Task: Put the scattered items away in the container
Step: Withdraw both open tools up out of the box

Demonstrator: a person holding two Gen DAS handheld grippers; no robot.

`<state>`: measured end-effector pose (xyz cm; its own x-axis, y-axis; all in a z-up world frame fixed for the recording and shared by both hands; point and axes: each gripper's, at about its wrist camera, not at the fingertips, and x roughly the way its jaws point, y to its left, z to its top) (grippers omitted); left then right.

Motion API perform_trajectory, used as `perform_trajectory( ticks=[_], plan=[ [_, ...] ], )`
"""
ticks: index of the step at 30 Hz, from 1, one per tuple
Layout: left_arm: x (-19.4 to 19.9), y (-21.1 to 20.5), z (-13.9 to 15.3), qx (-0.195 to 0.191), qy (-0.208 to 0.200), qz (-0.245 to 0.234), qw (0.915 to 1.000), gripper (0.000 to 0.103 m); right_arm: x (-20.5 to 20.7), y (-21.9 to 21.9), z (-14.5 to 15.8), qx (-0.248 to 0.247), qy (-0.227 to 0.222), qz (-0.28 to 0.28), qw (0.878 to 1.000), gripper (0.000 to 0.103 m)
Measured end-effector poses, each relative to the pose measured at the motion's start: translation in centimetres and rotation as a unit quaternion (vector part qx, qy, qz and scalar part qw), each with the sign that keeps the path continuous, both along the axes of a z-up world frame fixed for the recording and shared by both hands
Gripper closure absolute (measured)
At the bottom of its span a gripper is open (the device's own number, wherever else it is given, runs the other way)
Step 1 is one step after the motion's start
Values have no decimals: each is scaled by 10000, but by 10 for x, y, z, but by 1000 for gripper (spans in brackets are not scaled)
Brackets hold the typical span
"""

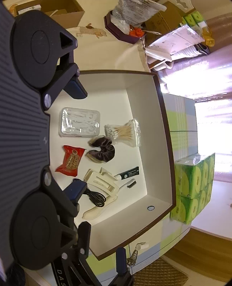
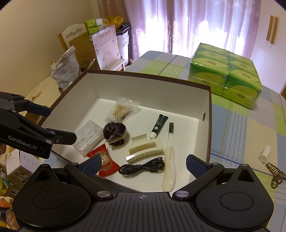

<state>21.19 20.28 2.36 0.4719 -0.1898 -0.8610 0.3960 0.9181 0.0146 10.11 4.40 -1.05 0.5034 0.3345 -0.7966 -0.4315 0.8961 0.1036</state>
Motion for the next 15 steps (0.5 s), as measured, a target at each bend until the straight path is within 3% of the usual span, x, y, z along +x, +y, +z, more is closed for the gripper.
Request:
perform_trajectory(
  ticks=[15],
  plan=[
    [-39,5,1,-3,15,131,9999,3,-32,-8,1,11,-36,-8,10000,0]
  ],
)
